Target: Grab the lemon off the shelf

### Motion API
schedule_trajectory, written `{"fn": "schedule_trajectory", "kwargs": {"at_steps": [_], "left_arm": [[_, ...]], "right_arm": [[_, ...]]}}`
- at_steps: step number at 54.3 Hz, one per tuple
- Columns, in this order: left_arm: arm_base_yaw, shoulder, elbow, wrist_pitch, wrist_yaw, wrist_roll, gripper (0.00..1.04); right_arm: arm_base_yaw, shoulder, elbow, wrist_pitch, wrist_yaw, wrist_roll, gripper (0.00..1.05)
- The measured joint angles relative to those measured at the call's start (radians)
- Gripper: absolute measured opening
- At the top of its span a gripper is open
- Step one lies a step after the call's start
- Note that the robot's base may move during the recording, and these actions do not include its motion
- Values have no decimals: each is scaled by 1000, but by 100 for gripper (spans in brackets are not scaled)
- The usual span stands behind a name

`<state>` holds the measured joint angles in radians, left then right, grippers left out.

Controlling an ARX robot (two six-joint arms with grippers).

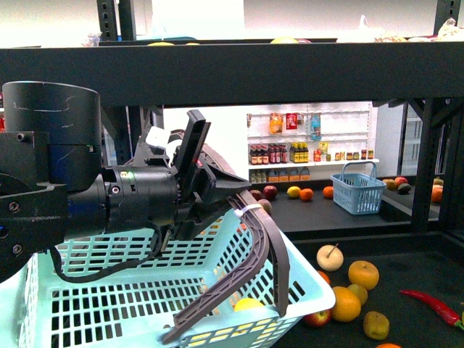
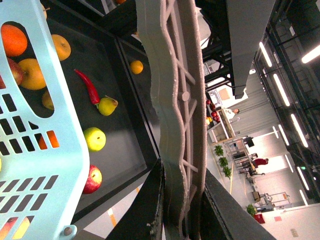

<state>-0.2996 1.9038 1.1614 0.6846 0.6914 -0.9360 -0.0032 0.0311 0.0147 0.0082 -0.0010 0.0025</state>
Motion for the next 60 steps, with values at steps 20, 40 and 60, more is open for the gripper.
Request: {"fn": "schedule_trajectory", "kwargs": {"at_steps": [20, 40, 60], "left_arm": [[0, 0, 0, 0, 3, 1, 13], [-5, 0, -1, 23, -73, -18, 13], [152, 2, -1, 327, -491, -286, 13]], "right_arm": [[1, -26, 0, -7, 0, -2, 31], [1, -26, 0, -7, 0, -1, 98], [1, -26, 0, -7, 0, -2, 97]]}}
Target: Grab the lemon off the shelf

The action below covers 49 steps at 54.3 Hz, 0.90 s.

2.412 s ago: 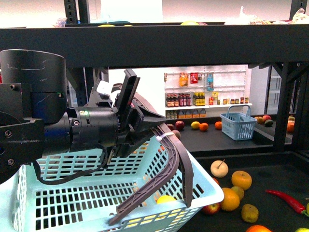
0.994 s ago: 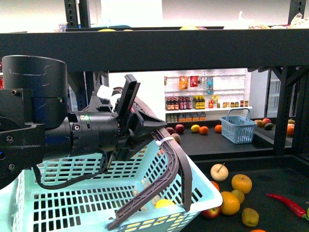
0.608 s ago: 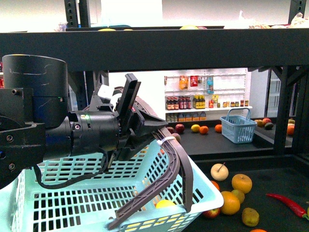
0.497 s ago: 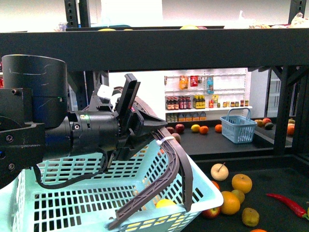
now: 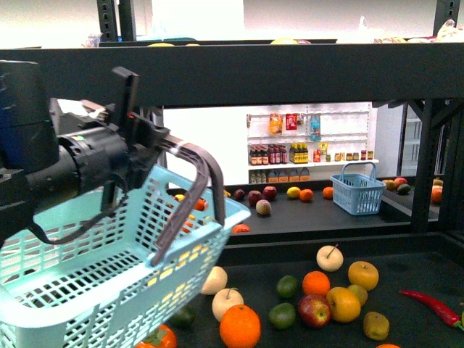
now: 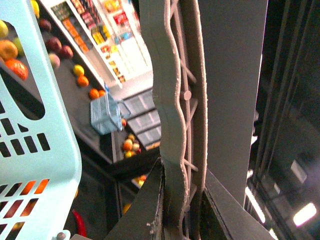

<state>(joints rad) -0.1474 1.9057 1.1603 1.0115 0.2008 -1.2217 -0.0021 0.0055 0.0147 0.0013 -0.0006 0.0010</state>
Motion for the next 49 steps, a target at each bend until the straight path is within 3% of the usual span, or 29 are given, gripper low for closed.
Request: {"fn": "schedule_trajectory", "kwargs": {"at_steps": [19, 32, 49], "left_arm": [[245, -11, -64, 124, -88, -168, 13], [434, -17, -156, 180, 13, -209, 13], [545, -15, -195, 268, 96, -225, 13]], "right_arm": [[0, 0, 0, 0, 0, 0, 97], [0, 0, 0, 0, 0, 0, 97], [0, 0, 0, 0, 0, 0, 97]]}}
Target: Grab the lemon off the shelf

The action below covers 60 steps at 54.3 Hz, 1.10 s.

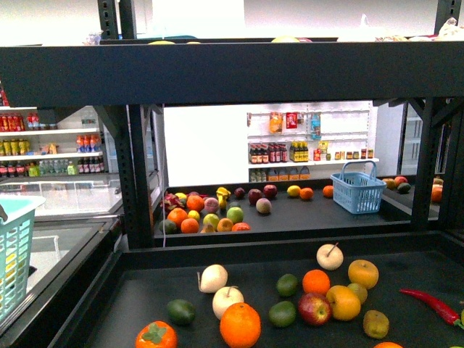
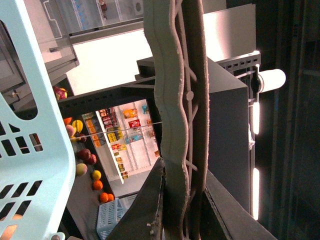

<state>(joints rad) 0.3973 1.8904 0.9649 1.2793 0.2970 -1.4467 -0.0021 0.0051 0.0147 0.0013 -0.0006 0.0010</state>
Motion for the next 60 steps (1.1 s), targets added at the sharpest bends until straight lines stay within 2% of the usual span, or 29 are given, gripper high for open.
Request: {"fn": "schedule_trajectory", "kwargs": {"at_steps": [19, 42, 59, 60], "left_arm": [[31, 78, -19, 100, 18, -70, 13], [39, 122, -30, 109, 24, -108, 13], [75, 124, -30, 88, 61, -11, 66], [77, 124, -30, 77, 63, -3, 71]], "right_arm": [[0, 0, 0, 0, 0, 0, 97], [0, 0, 0, 0, 0, 0, 97], [0, 0, 0, 0, 0, 0, 97], [0, 0, 0, 0, 0, 0, 97]]}}
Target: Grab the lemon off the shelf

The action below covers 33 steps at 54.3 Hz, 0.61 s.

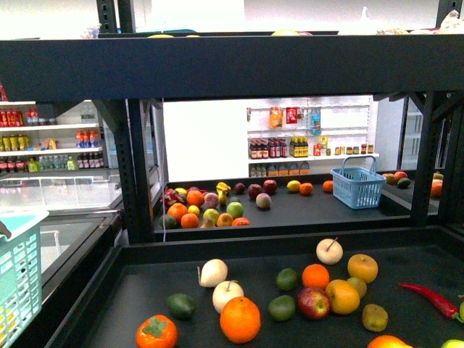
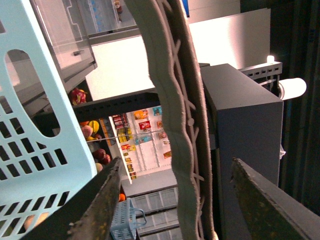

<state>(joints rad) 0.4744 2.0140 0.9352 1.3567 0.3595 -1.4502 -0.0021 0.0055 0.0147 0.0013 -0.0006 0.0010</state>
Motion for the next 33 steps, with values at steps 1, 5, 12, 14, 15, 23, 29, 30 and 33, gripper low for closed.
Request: {"fn": "schedule_trajectory", "kwargs": {"at_steps": [1, 5, 12, 14, 15, 23, 29, 30, 33], "left_arm": [[1, 0, 0, -6, 0, 6, 75], [1, -12, 0, -52, 3, 35, 94], [0, -69, -5, -140, 6, 85, 97], [1, -93, -9, -167, 7, 104, 97], [1, -104, -11, -181, 7, 112, 97], [8, -209, -36, -390, -46, 219, 97], [11, -317, -59, -598, -98, 357, 97], [11, -340, -65, -637, -109, 398, 97], [10, -407, -87, -729, -130, 488, 97]], "right_arm": [[0, 0, 0, 0, 0, 0, 97], [0, 0, 0, 0, 0, 0, 97], [0, 0, 0, 0, 0, 0, 97], [0, 0, 0, 0, 0, 0, 97], [0, 0, 0, 0, 0, 0, 97], [0, 0, 0, 0, 0, 0, 97], [0, 0, 0, 0, 0, 0, 97], [0, 0, 0, 0, 0, 0, 97], [0, 0, 0, 0, 0, 0, 97]]}}
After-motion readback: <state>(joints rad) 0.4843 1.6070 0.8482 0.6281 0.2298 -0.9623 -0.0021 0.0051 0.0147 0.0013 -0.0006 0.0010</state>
